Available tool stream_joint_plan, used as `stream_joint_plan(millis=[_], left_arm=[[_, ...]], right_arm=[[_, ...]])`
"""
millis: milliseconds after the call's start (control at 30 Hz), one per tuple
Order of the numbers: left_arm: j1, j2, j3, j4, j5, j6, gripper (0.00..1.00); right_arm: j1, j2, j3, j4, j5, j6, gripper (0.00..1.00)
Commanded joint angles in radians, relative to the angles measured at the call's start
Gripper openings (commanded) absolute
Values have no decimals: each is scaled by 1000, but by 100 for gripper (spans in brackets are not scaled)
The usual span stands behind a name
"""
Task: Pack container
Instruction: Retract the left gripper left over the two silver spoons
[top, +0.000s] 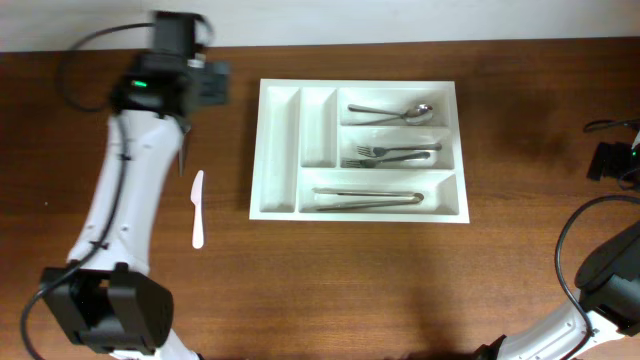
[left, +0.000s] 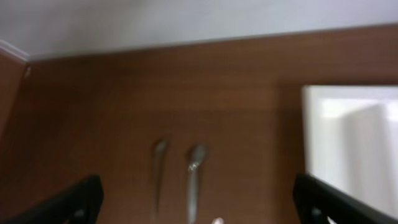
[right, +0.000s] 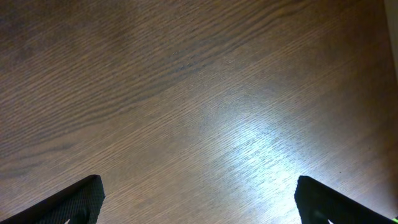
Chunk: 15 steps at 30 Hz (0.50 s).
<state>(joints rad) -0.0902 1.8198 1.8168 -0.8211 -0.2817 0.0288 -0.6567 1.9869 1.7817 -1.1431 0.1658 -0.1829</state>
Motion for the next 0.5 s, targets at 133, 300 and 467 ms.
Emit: stream_joint_plan(millis=[133,300,467], left_arm=[[174,132,83,-204,182,-79,99],[233,213,84,-265,250,-82,99],[237,245,84,-242,238,-81,99]], right_arm=[[2,-2,-5,0,-1,9,99],[2,-2,-5,0,-1,9,98],[2,-2,-5,0,-1,9,99]])
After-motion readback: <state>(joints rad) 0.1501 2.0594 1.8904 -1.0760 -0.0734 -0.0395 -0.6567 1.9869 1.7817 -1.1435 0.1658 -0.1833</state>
